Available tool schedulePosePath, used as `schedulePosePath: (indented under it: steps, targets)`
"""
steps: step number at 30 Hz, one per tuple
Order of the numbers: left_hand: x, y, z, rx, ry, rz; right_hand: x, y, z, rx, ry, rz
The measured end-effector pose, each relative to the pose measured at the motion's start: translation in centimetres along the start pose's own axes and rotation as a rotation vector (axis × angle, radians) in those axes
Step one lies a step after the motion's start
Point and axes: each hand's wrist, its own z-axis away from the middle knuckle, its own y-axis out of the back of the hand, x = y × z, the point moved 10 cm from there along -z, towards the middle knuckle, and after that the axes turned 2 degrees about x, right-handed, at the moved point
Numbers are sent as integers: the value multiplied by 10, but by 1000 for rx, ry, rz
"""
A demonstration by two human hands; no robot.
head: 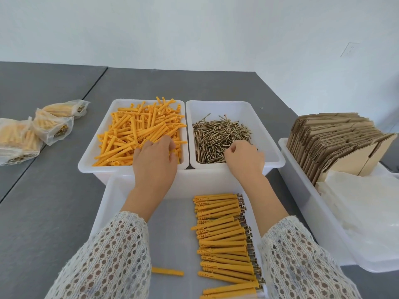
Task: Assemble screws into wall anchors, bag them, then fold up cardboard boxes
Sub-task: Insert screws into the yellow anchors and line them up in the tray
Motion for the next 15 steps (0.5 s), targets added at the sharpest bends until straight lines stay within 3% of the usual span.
schedulePosePath:
  steps: [8, 11, 15]
  targets:
    - [-12, -14, -3, -109, 94, 71, -5, 20, 2, 163, -46, -433]
    - [-5, -10, -4, -40, 16, 53, -5, 23, 1, 188, -52, -574]
    - [25, 13, 1, 156, -234, 191, -3, 26, 0, 218, -62, -669]
